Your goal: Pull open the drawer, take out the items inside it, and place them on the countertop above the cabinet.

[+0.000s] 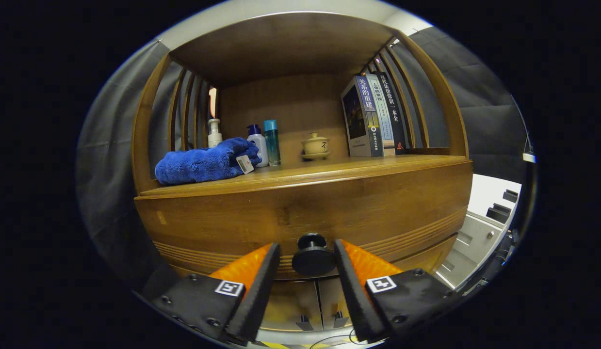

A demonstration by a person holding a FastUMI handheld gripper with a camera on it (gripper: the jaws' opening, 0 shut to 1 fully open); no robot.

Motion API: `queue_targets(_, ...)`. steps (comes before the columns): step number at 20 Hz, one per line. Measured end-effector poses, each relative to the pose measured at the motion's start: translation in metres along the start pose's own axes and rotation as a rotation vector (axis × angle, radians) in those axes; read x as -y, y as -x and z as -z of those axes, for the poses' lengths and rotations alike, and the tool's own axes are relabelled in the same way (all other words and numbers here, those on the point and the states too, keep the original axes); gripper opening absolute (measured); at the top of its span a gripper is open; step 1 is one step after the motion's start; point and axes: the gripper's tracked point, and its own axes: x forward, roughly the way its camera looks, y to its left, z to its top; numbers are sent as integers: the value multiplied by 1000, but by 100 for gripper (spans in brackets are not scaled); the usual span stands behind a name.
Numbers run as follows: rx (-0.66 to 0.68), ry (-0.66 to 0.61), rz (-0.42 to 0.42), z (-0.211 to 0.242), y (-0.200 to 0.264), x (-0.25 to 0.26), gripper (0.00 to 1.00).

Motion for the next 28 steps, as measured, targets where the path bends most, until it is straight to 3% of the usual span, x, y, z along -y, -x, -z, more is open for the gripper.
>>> queue_targets(3, -6, -32, 0, -3, 4, 6, 55)
queue_targets(8, -40, 34, 13, 4, 2, 7, 45)
queue_targets(12, -53, 7, 2, 5, 3, 6, 33)
queue_targets(28, -81, 50, -24, 15, 70, 9, 33)
